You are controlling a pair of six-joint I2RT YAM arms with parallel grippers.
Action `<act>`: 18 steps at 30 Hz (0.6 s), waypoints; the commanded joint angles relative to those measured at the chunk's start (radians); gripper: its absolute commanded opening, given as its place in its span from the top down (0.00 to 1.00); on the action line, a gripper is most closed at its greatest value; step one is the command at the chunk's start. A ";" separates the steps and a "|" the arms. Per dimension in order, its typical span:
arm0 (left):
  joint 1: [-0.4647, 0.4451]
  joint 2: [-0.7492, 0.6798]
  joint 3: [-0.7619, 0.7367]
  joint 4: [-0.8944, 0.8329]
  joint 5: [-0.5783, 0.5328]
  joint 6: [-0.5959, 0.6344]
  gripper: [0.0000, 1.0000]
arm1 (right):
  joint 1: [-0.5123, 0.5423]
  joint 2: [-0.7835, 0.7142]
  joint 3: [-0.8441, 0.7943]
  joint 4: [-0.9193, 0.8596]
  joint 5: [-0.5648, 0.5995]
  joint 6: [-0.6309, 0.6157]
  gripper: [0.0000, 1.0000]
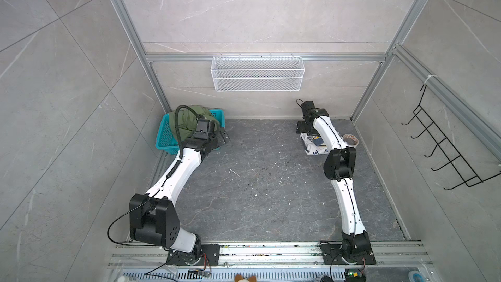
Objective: Fold and stack the tank tops
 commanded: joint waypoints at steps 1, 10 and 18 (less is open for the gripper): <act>0.046 0.035 0.087 -0.039 -0.015 0.041 0.02 | 0.038 -0.170 -0.145 0.140 0.001 -0.064 0.01; 0.190 0.357 0.384 -0.140 0.067 0.072 0.03 | 0.141 -0.544 -0.725 0.449 -0.029 -0.083 0.01; 0.233 0.616 0.630 -0.241 0.073 0.122 0.07 | 0.221 -0.832 -1.068 0.583 -0.084 -0.011 0.01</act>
